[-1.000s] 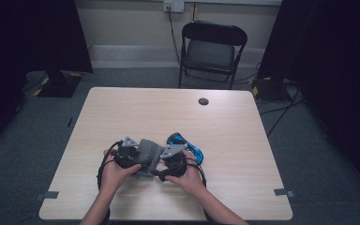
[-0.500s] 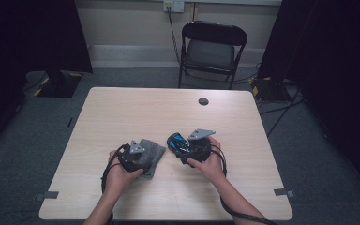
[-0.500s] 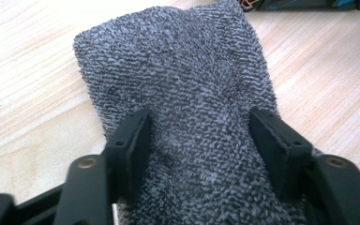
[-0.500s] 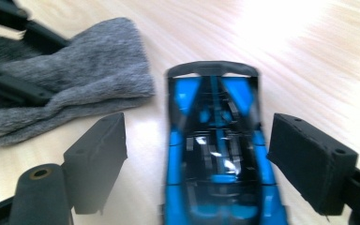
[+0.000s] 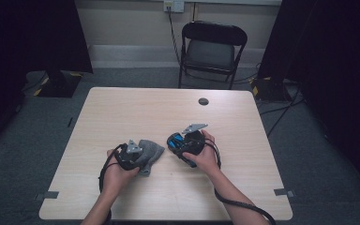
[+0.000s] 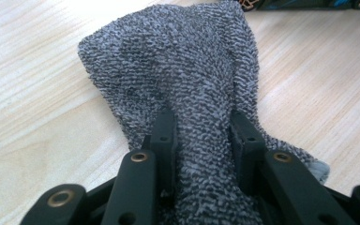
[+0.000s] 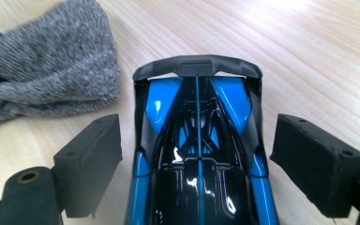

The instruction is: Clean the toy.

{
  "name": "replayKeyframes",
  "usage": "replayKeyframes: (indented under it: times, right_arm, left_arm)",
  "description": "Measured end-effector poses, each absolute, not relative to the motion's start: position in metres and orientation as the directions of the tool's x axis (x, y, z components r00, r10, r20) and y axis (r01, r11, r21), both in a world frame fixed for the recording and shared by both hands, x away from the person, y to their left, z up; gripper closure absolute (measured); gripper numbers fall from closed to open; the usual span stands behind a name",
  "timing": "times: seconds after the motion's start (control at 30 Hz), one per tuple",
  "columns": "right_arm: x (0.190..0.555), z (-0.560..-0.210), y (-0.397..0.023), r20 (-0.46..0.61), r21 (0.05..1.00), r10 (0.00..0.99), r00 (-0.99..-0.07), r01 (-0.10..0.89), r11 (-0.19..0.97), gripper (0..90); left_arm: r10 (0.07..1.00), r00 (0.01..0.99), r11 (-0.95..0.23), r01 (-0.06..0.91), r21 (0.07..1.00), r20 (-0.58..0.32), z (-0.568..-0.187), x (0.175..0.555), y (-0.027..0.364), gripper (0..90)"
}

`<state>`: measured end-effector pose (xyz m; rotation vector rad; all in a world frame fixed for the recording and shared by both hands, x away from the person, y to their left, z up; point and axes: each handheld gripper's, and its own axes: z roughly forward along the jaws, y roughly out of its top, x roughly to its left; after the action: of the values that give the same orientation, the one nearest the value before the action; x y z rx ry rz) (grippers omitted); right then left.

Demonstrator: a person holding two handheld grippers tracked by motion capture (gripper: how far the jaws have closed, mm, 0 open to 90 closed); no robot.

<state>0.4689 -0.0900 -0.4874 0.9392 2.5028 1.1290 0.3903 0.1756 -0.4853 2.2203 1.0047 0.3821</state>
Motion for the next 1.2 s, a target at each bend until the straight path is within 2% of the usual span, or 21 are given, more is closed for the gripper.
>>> replayKeyframes:
  times: [0.37,0.73,0.9,1.2]
  right_arm:
    - [0.477,-0.493,-0.075,0.021,0.711,0.637,-0.77,0.46,0.532,17.2]
    - [0.476,-0.5,-0.07,-0.003,0.703,0.649,-0.761,0.46,0.542,17.3]
    - [0.475,-0.499,-0.072,-0.011,0.713,0.666,-0.746,0.462,0.528,24.2]
    - [0.473,-0.499,-0.073,-0.008,0.712,0.677,-0.736,0.471,0.52,25.4]
  left_arm:
    - [0.747,0.665,-0.496,0.55,0.672,0.007,-0.485,0.391,0.176,67.7]
    - [0.752,0.659,-0.474,0.561,0.678,-0.02,-0.485,0.391,0.177,67.7]
    - [0.749,0.663,-0.482,0.556,0.677,-0.011,-0.485,0.391,0.177,67.7]
    - [0.75,0.661,-0.472,0.554,0.685,-0.018,-0.486,0.391,0.178,67.6]
